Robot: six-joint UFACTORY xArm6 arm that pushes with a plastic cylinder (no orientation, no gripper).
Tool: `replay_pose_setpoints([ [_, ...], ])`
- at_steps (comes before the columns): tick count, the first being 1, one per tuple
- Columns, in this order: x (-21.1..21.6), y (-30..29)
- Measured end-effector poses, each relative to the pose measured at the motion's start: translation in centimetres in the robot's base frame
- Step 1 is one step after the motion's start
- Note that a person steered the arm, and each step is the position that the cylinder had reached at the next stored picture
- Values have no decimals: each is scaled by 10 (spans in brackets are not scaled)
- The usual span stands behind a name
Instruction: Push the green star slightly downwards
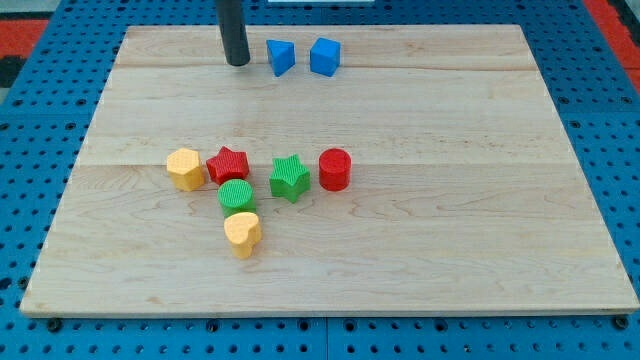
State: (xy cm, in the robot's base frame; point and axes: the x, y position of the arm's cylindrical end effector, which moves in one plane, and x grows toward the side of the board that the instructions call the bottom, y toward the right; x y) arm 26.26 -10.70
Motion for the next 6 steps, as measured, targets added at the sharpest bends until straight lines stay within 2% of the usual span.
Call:
replay_pose_setpoints([
  [1,29,29],
  [2,89,69],
  [3,130,52],
  [4,185,59],
  [5,201,114],
  [6,209,68],
])
